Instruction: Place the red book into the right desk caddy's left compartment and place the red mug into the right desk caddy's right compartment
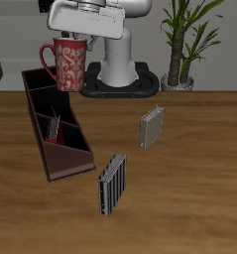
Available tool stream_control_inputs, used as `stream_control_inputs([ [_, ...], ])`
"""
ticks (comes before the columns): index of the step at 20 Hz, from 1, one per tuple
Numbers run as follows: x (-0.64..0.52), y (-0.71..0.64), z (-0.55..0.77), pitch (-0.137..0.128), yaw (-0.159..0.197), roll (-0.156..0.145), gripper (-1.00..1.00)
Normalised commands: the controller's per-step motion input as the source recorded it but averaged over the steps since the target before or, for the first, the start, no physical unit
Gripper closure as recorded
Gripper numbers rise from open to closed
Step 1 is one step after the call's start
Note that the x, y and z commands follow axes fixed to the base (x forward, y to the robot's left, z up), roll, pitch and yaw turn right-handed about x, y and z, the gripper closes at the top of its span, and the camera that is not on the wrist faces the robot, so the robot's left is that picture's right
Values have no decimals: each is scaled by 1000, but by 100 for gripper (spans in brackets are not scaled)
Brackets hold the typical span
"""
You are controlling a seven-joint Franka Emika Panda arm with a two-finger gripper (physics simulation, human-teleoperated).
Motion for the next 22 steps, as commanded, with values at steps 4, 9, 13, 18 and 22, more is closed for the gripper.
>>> stream_control_inputs([
  [4, -243, -64, -28, -20, -66, -2, 100],
  [9, -167, -43, -84, -11, -20, -13, 100],
  [13, -276, -7, -10, -43, 1, 12, 100],
  [18, -246, -4, -49, -3, 3, -3, 100],
  [22, -269, 7, 13, -14, 11, -5, 100],
])
